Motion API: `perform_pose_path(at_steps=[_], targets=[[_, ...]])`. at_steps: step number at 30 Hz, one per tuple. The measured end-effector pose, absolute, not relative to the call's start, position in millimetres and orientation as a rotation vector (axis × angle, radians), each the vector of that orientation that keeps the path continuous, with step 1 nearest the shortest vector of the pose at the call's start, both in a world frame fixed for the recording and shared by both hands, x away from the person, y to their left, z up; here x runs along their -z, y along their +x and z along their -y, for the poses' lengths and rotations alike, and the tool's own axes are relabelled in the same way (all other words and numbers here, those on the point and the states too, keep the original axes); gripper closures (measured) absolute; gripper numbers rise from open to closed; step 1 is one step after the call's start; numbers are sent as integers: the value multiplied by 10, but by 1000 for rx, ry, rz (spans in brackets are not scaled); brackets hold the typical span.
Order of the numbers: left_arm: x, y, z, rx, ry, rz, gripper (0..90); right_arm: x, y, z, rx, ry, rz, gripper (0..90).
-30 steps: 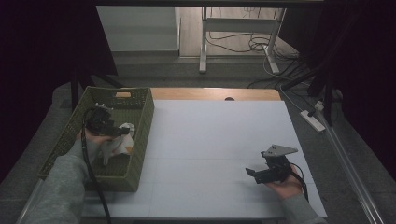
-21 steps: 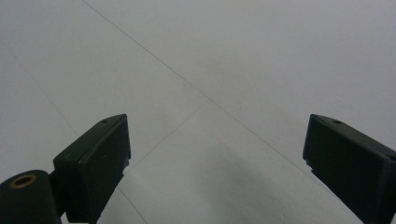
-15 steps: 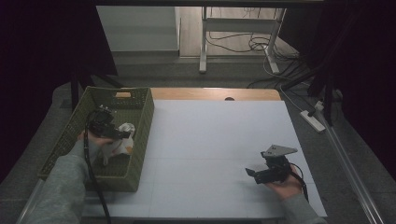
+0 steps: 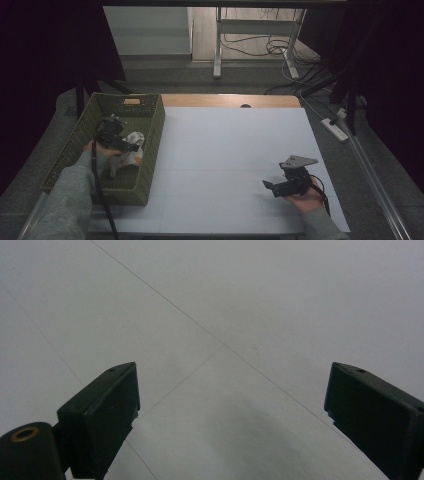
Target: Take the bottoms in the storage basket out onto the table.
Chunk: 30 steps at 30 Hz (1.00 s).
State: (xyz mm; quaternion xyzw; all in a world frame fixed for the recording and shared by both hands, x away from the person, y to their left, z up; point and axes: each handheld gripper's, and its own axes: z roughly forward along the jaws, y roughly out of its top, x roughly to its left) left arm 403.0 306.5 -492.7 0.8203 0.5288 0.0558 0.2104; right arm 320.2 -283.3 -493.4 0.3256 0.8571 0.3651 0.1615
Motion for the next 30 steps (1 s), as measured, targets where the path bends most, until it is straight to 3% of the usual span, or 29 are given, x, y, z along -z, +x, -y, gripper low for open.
perform_pose_path(at_steps=[6,9,10,12,14,15,18,24,30], targets=[[4966,4046,-3039,-127,2327,-1476,207,4934,3202,2830,-1039,927,-2448,78],[4980,4049,-3044,-113,2343,-1490,293,4934,3202,2831,-1040,928,-2446,78],[4989,4049,-3043,-94,2343,-1491,401,4935,3202,2830,-1036,927,-2448,78],[4996,4051,-3034,-88,2349,-1496,498,4936,3201,2828,-1033,927,-2448,78],[4999,4055,-3035,-80,2353,-1492,544,4937,3201,2827,-1032,927,-2447,79],[4997,4057,-3039,-76,2355,-1488,623,4936,3202,2829,-1030,927,-2447,79],[4981,4048,-3050,-78,2348,-1481,717,4937,3204,2831,-1029,931,-2446,80],[4965,4041,-3059,-77,2344,-1479,781,4937,3196,2823,-1025,924,-2444,80],[4940,4037,-3076,-88,2328,-1469,788,4939,3202,2827,-1025,927,-2446,80]])
